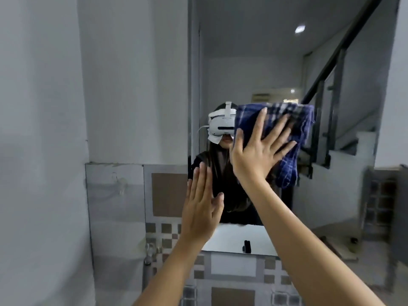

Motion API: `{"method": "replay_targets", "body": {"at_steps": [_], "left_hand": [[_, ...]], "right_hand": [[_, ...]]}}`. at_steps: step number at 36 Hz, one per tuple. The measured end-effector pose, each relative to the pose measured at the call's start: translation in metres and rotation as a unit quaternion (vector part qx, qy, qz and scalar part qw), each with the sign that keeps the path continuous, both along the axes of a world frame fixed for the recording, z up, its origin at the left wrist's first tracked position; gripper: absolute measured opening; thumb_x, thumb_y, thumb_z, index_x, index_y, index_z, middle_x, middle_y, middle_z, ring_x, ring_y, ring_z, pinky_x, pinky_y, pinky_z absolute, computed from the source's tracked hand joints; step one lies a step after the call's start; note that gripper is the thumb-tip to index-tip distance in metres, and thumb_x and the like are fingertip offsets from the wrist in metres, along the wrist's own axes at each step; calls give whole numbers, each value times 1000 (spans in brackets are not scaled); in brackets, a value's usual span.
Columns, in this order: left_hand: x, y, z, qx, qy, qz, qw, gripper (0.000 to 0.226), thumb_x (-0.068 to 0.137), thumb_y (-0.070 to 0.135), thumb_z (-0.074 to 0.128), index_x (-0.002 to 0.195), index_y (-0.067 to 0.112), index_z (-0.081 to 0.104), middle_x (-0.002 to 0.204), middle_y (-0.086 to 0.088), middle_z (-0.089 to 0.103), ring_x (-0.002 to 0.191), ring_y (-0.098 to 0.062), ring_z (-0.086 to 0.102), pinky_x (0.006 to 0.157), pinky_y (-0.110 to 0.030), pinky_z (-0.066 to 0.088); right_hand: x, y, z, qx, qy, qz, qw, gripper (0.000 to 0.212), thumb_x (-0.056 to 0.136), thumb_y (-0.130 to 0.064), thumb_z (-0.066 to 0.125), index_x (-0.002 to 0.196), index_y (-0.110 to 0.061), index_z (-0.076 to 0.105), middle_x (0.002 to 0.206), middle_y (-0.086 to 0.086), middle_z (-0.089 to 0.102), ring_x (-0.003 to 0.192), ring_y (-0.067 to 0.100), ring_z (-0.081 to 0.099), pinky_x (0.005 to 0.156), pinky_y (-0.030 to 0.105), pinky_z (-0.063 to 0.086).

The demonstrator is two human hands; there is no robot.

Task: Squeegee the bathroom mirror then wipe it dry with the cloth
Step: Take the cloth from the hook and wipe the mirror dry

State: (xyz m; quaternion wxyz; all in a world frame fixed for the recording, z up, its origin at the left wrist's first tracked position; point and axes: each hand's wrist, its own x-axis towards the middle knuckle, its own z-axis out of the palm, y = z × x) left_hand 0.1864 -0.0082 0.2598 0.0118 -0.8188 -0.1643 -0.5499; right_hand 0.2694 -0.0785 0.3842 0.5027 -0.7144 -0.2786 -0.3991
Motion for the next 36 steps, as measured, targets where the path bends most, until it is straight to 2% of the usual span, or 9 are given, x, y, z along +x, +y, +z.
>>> {"method": "replay_targets", "body": {"at_steps": [3, 7, 11, 14, 20, 24, 26, 31, 36], "left_hand": [[-4, -2, -12, -22, -10, -19, 1000, 68, 93, 23, 53, 147, 8, 13, 157, -8, 8, 144, -17, 3, 118, -35, 8], [-7, -5, -35, -33, -19, -33, 999, 65, 93, 18, 51, 146, 8, 15, 156, -11, 12, 144, -22, 10, 114, -42, 23], [-11, -6, -52, -30, -29, -42, 998, 56, 96, 22, 40, 146, 8, 18, 157, -8, 10, 144, -21, 12, 109, -44, 34], [-12, -10, -47, -36, -48, -48, 997, 55, 97, 18, 41, 146, 13, 16, 157, 0, 8, 144, -15, 9, 114, -39, 26], [2, -3, 37, 16, -109, -58, 992, 47, 98, 18, 36, 141, 1, 29, 152, -11, 22, 142, -15, 16, 117, -28, 17], [15, 12, 128, 74, -140, -31, 987, 46, 96, 22, 34, 137, -1, 37, 148, -15, 32, 138, -16, 22, 115, -24, 17], [15, 15, 163, 93, -139, -11, 986, 46, 95, 21, 37, 136, 0, 38, 147, -16, 34, 138, -22, 26, 114, -23, 16], [9, 21, 190, 130, -108, 21, 985, 51, 93, 27, 37, 139, 3, 36, 149, -13, 30, 139, -23, 27, 113, -23, 16], [-4, 29, 184, 164, -48, 16, 985, 53, 94, 26, 44, 141, 5, 31, 152, -13, 25, 141, -23, 21, 113, -26, 17]], "right_hand": [[-21, 17, -2, -122, -168, 32, 978, 64, 92, -47, 35, 148, -30, 9, 157, 15, 1, 144, 34, -3, 112, 51, -13], [-12, 15, -14, -296, -412, 24, 862, 62, 91, -47, 43, 146, -27, 23, 156, 14, 15, 144, 33, 10, 115, 52, -1], [29, -24, -21, -382, -500, -13, 777, 59, 91, -50, 37, 145, -28, 26, 155, 13, 17, 143, 33, 15, 115, 52, 9], [73, -69, -21, -405, -508, -54, 758, 59, 93, -53, 34, 146, -30, 22, 155, 14, 15, 143, 33, 14, 115, 53, 13], [129, -136, -9, -340, -380, -105, 854, 62, 90, -56, 34, 146, -31, 23, 154, 15, 18, 142, 33, 18, 117, 49, 11], [130, -145, -12, -207, -192, -107, 953, 65, 87, -57, 32, 145, -32, 21, 155, 14, 15, 142, 34, 15, 115, 49, 10], [122, -134, -24, -120, -87, -97, 984, 65, 86, -56, 36, 145, -35, 18, 157, 11, 10, 142, 32, 12, 114, 49, 9], [78, -78, -61, 20, 47, -65, 997, 64, 87, -55, 34, 145, -33, 21, 157, 13, 10, 141, 34, 12, 114, 52, 6], [21, -19, -74, -1, -4, -30, 1000, 63, 88, -50, 40, 145, -30, 24, 154, 17, 17, 139, 34, 13, 112, 52, 5]]}}
